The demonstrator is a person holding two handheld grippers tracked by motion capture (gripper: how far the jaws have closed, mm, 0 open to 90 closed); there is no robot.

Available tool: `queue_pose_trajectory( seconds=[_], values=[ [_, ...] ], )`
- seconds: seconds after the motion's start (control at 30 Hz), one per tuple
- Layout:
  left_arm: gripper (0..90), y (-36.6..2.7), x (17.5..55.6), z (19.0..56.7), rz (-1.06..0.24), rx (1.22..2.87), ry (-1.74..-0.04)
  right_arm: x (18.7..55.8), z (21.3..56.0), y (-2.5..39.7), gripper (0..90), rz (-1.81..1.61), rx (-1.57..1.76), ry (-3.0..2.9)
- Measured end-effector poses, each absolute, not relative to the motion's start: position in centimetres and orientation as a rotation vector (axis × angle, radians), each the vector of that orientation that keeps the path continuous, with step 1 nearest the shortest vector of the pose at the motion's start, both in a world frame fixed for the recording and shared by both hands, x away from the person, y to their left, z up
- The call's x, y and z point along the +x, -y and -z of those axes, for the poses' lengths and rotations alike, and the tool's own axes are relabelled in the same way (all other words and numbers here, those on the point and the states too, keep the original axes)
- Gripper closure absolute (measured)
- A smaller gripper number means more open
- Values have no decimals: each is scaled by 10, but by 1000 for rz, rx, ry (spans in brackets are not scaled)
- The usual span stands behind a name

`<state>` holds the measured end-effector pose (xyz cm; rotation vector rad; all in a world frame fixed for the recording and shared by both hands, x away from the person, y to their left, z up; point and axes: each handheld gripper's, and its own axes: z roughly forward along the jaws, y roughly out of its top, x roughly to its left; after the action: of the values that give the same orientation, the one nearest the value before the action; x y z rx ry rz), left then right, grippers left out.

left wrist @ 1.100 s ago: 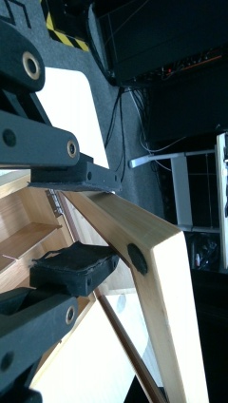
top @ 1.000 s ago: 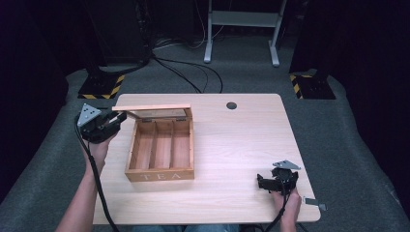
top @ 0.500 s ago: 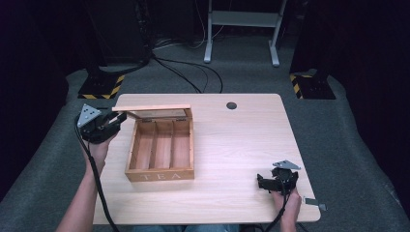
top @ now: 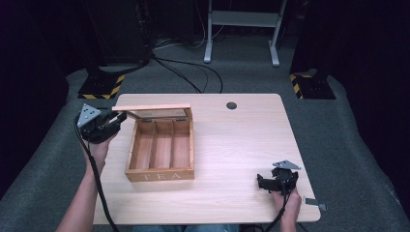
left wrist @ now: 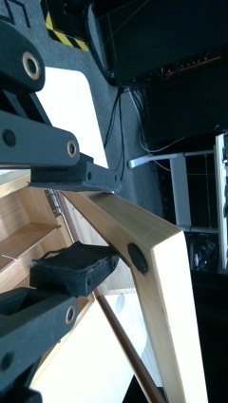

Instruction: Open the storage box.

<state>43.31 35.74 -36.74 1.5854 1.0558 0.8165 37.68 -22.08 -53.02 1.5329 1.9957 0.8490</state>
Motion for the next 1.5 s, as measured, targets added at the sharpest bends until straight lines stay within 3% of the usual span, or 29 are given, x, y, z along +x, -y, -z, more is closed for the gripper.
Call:
queue_pose_trajectory(
  seconds=[1.5],
  values=[
    [618,-358,432,369,-817,1583,-1040,377,530,221,8,-849,1533,-1996]
  ],
)
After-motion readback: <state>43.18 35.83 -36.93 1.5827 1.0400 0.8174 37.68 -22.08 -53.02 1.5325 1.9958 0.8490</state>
